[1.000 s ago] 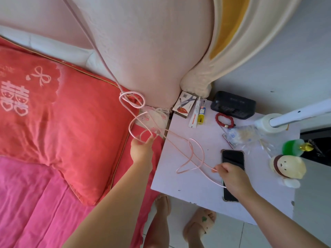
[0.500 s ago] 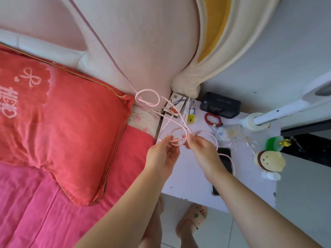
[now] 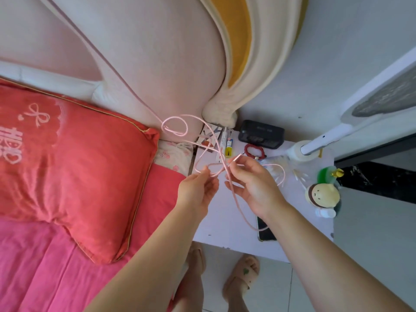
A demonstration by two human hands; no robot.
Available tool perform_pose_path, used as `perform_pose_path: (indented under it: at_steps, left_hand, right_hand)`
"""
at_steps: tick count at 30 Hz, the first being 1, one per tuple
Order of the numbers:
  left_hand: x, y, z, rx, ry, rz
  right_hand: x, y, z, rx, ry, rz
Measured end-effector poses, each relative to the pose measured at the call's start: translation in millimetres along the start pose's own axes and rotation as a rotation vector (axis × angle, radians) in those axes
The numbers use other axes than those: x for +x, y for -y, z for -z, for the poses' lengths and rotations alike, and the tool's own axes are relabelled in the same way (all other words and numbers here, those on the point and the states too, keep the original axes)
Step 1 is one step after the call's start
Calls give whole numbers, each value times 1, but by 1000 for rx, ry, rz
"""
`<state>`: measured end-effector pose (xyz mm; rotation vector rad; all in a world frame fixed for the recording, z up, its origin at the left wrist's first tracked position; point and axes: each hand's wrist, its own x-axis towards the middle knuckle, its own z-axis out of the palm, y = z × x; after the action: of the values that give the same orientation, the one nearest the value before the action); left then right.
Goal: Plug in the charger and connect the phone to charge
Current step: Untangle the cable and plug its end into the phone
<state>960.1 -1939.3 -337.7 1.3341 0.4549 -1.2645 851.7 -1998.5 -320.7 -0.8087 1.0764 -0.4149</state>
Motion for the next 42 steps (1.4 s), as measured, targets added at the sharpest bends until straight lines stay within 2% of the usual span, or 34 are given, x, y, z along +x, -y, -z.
perform_pose_path:
  at_steps: [4,7,10,15,25,28,31,33,39,42]
  left_hand:
    - [-5,2,0,322,22,-177]
    - [-11,3,3,636,158,-404]
    - [-9,-2,10,829,113,-473]
    - [3,-16,28,760,-77,-418]
    - [19,-63,41,903,-383,-656]
    - [20,-73,48,935,-440,-693]
    - [17,-74,48,859,-488,-675]
    - [10,-67,40,810,-394,-650]
    - [-36,-20,5,803,172,-536]
    - [-55,2,-5,796,323,-452]
  right_hand:
    - [-7,9,-5,-3,-21,76]
    - [-13,19,-9,30,-16,141]
    - [-19,34,-9,46,-74,221]
    - [-36,73,22,255,-221,342]
    - [-80,90,89,129,-384,485]
    - [-91,71,117,-23,-478,437]
    - [-97,50,133,-35,-558,367]
    - [-96,45,135,-6,-574,340]
    - [-81,43,101,-27,-451,300]
    - [-70,34,76,-5,-406,213]
